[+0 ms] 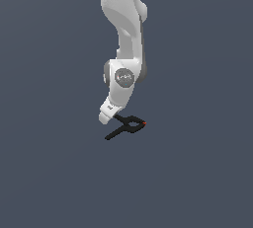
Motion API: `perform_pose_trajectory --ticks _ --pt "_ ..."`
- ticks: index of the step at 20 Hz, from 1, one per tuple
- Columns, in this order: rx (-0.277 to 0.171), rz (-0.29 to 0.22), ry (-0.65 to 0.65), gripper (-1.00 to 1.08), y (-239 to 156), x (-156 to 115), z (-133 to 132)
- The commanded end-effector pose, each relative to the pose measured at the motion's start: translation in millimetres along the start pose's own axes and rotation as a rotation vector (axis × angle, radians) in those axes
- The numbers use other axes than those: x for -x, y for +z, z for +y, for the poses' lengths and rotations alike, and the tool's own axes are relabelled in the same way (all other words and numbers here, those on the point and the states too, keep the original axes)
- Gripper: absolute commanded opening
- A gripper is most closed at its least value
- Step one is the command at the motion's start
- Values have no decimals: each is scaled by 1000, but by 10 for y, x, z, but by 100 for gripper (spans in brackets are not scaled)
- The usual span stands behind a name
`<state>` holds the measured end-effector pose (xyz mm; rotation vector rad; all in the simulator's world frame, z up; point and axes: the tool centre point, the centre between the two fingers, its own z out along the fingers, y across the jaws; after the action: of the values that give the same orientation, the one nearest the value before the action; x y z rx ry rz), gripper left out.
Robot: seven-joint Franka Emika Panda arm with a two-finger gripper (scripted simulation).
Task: Pick up the object and move it to a goal position.
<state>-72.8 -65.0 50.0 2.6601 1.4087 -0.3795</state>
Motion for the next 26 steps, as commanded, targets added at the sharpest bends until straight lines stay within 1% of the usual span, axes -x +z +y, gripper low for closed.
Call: perform_pose_trajectory --ticks 1,5,9,10,21,26 --pt "-1 -1 -1 28 52 1 -3" --pt "-1 -1 -5 28 221 4 -9" --pt "-1 -1 -6 28 289 7 -13" --pt "-1 -1 -6 -100 289 7 -13" --pt "0 -1 -6 -100 282 9 -9" --pt "0 -1 -6 -100 179 19 24"
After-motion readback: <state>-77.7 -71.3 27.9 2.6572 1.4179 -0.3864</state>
